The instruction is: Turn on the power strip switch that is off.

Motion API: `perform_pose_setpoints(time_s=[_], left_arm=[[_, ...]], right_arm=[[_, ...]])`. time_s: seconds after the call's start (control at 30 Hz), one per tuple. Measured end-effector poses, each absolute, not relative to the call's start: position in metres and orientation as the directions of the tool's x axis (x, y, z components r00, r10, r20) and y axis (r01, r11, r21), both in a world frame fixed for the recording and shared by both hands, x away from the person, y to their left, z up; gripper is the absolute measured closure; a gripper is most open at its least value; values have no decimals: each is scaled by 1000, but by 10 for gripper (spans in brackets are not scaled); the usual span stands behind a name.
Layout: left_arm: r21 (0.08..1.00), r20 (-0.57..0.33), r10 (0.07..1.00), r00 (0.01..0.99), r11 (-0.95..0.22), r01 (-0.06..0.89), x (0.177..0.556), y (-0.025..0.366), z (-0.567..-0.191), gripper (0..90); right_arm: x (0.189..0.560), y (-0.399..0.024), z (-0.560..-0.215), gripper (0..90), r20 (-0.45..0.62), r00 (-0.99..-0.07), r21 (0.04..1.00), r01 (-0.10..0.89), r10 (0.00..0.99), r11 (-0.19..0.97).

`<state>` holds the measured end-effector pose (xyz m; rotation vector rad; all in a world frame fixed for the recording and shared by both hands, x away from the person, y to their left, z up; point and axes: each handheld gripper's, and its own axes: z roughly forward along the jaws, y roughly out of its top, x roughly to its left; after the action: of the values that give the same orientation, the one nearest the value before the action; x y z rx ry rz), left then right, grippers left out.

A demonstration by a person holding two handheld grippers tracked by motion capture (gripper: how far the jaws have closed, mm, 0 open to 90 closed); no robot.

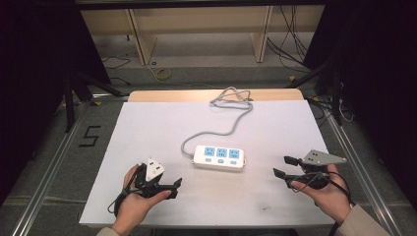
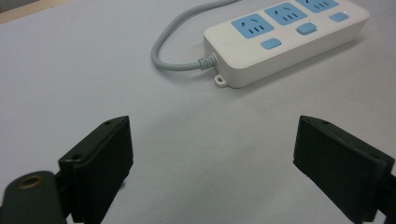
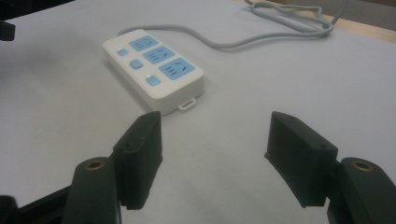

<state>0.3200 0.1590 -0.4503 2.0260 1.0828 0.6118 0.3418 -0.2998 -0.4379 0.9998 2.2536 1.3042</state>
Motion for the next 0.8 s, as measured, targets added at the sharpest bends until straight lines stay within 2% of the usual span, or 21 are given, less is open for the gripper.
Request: perform_pose_setpoints(time_s=[0.17, 0.4, 0.43, 0.47, 0.6, 0.8], left_arm=[[780, 77, 853, 516, -374, 502, 320, 160, -451, 131], [777, 84, 852, 517, -381, 501, 320, 159, -451, 140], [777, 84, 852, 517, -381, 501, 320, 159, -451, 141], [779, 84, 851, 518, -380, 499, 320, 158, -451, 141], [781, 77, 852, 518, -375, 500, 320, 157, -451, 142], [780, 81, 847, 525, -381, 495, 319, 155, -451, 144]], right_arm=[[342, -296, -437, 460, 36, -703, 851, 394, 711, 347], [345, -289, -435, 660, 14, -712, 853, 375, 702, 363], [345, -289, -435, 660, 14, -712, 853, 375, 702, 363], [345, -287, -434, 709, 14, -715, 856, 369, 699, 361], [347, -284, -433, 766, 2, -716, 862, 355, 698, 362], [353, -277, -430, 898, -1, -723, 863, 348, 691, 366]])
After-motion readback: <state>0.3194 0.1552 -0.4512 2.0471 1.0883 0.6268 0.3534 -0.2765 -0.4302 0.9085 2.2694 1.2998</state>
